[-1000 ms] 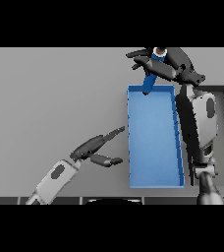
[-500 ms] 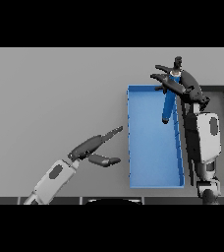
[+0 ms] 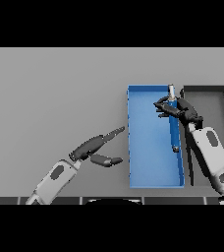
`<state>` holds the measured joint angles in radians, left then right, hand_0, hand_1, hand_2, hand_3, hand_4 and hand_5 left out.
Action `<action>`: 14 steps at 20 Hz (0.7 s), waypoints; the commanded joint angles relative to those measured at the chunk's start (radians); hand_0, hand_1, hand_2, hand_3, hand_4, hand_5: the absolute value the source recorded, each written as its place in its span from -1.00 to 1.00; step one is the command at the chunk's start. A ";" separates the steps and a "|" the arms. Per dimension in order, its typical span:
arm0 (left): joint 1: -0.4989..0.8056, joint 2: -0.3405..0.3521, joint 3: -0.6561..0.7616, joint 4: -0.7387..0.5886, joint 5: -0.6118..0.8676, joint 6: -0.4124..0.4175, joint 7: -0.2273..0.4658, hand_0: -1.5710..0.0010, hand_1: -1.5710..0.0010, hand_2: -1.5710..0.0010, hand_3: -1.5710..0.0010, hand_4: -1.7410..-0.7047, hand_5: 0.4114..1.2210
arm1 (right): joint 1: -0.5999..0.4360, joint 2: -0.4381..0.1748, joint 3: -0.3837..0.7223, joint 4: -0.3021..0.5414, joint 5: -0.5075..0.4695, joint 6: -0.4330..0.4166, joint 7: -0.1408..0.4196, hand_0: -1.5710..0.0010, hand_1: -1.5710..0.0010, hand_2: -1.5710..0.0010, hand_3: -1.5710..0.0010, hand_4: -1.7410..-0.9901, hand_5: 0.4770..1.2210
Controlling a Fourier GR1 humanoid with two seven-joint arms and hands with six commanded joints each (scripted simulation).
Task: Pick up the blue pipe and place it into the blue bin.
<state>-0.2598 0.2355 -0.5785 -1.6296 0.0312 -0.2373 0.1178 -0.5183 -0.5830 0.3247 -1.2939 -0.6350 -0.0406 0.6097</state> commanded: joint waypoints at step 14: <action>0.010 -0.001 -0.008 -0.006 -0.007 0.006 0.002 1.00 1.00 1.00 1.00 0.75 -0.85 | -0.142 -0.213 0.425 -0.016 -0.206 -0.034 -0.002 0.87 0.90 0.91 0.94 0.47 0.03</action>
<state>-0.2498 0.2342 -0.5870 -1.6353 0.0240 -0.2315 0.1203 -0.6602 -0.7952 0.7503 -1.3095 -0.8408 -0.0746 0.6081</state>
